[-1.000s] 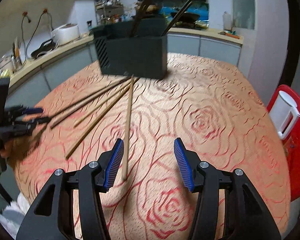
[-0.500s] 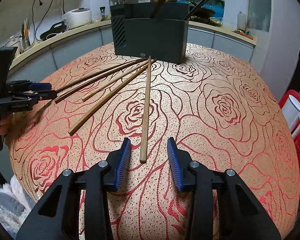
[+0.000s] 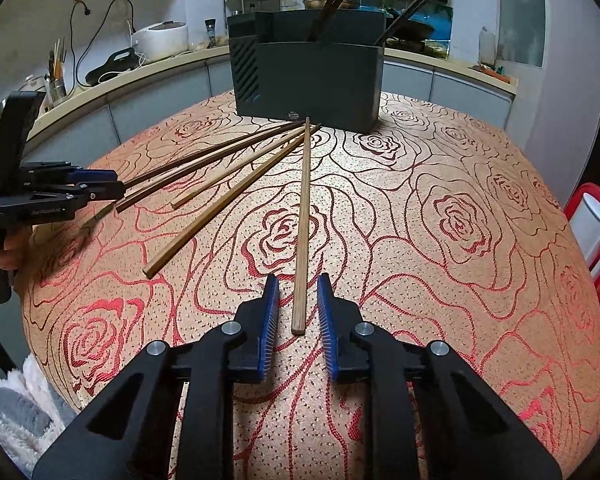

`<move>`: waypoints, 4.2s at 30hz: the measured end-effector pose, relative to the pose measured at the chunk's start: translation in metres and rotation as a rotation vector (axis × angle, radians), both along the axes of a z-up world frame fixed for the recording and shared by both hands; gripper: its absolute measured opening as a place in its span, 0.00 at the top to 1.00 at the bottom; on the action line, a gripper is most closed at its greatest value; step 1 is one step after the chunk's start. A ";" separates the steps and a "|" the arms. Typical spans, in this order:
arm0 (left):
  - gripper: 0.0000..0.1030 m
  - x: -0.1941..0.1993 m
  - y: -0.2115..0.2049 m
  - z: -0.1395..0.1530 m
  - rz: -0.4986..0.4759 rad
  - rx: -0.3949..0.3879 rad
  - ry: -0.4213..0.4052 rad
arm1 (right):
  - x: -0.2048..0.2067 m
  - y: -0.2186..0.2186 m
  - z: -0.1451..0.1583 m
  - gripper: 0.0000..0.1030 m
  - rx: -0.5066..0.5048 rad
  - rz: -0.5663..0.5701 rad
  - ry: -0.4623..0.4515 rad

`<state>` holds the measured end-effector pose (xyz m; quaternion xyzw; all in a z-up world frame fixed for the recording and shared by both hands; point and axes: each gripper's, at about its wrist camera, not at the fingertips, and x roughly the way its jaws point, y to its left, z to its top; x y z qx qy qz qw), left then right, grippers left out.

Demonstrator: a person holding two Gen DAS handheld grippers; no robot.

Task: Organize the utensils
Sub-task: 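Grasp a dark chopstick with the left tool while the right tool grasps a light chopstick, then lift both held chopsticks and lower them into the green holder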

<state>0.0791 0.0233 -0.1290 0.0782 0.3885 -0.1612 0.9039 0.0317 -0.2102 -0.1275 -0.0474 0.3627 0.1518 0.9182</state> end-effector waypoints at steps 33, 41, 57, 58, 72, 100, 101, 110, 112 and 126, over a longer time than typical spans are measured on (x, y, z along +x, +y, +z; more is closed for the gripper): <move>0.94 -0.037 0.015 0.086 -0.008 -0.086 -0.216 | -0.018 -0.052 0.090 0.93 0.138 -0.109 -0.188; 0.94 -0.041 0.017 0.130 -0.016 -0.083 -0.319 | -0.022 -0.067 0.144 0.93 0.207 -0.105 -0.298; 0.94 -0.017 0.018 0.183 -0.005 -0.105 -0.393 | 0.008 -0.060 0.193 0.93 0.257 -0.073 -0.338; 0.94 -0.015 0.017 0.186 -0.004 -0.105 -0.394 | 0.011 -0.060 0.194 0.93 0.263 -0.071 -0.335; 0.94 0.011 0.010 0.203 -0.021 -0.090 -0.352 | 0.047 -0.056 0.200 0.93 0.258 -0.090 -0.273; 0.94 0.035 -0.020 0.269 -0.062 -0.107 -0.386 | 0.081 -0.060 0.258 0.93 0.252 -0.106 -0.324; 0.94 0.036 -0.024 0.273 -0.065 -0.101 -0.391 | 0.083 -0.061 0.262 0.93 0.252 -0.109 -0.330; 0.94 0.054 -0.049 0.302 -0.092 -0.083 -0.419 | 0.095 -0.061 0.286 0.93 0.217 -0.122 -0.373; 0.94 0.059 -0.053 0.306 -0.095 -0.089 -0.420 | 0.099 -0.061 0.290 0.93 0.216 -0.126 -0.379; 0.94 0.106 -0.074 0.338 -0.075 -0.149 -0.449 | 0.138 -0.059 0.306 0.93 0.192 -0.158 -0.410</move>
